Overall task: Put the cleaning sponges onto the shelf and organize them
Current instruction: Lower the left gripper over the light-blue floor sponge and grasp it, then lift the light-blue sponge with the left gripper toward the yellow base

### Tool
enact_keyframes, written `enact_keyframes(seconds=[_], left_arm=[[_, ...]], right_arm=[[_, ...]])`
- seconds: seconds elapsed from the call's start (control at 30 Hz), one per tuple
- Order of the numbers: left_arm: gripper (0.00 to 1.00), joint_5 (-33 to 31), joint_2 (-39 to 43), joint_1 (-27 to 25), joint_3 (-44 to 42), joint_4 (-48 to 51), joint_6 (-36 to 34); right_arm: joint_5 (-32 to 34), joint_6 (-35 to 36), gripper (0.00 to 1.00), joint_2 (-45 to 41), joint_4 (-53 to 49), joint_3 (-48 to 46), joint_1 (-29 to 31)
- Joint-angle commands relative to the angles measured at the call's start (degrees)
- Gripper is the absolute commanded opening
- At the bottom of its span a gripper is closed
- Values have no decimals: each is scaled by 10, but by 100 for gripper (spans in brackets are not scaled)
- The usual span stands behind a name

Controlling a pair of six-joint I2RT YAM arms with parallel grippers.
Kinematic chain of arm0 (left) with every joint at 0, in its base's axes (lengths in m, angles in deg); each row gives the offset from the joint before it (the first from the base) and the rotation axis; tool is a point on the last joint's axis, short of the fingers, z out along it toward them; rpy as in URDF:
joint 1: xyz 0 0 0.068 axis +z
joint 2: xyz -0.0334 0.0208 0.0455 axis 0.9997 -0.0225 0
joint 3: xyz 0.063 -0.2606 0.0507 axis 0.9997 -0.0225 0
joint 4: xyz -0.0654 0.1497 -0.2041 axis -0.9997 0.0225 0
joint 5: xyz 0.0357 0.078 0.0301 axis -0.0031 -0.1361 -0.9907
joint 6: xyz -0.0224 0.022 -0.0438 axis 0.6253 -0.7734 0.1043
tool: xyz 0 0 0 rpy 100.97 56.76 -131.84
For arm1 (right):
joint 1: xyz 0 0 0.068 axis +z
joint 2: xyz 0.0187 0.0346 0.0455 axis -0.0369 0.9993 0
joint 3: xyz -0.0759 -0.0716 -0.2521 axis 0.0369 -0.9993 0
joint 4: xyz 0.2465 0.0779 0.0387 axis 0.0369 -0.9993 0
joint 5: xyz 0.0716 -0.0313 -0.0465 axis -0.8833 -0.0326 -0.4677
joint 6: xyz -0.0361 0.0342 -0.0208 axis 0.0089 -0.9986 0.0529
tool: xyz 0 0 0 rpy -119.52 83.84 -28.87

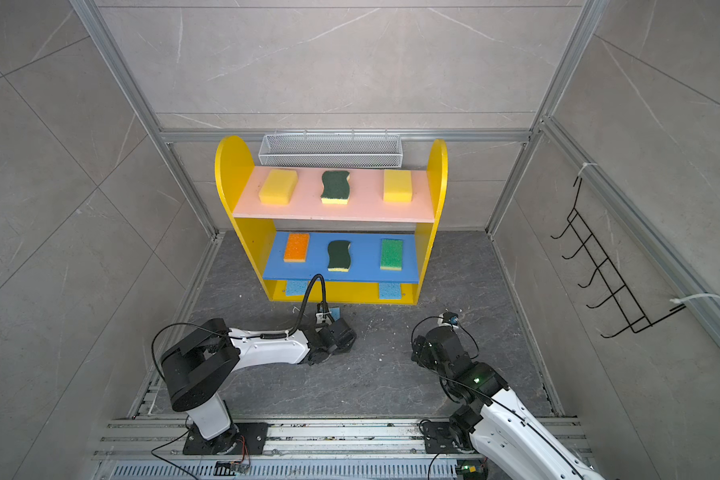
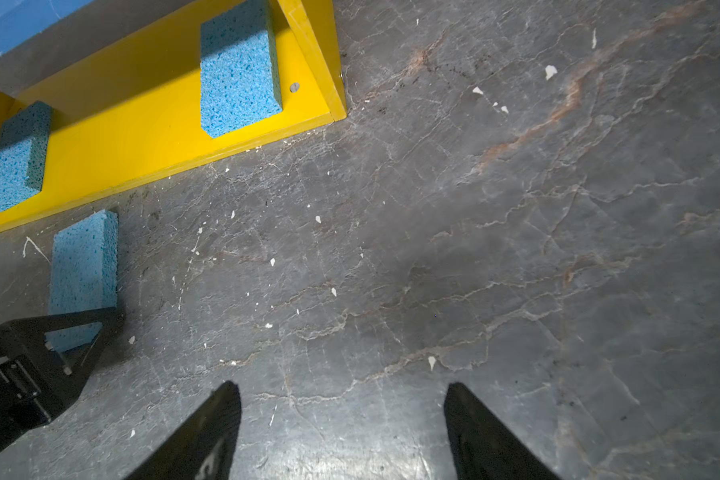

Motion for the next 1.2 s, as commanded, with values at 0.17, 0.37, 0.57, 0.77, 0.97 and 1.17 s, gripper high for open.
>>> enact_keyframes(seconds=[0.17,0.37,0.57,0.77,0.97,1.17], left_arm=[[75,36,-4,3,-28,-21,11],[75,36,-4,3,-30,-10,14],[75,32,17,3,-26,6,-20],[77,23,47,3,-22,-10,-102],[71,12,36,3,15,-10,-161],[73,-21,26,3,30,-36,-175]], right_arm=[[6,-2,78,5,-6,13,2],[5,-1,78,8,-6,15,2],[8,1,77,12,-6,19,2],[-2,6,74,13,-10,19,2],[-3,2,74,6,-19,12,1],[-1,5,74,-6,-24,9,2]])
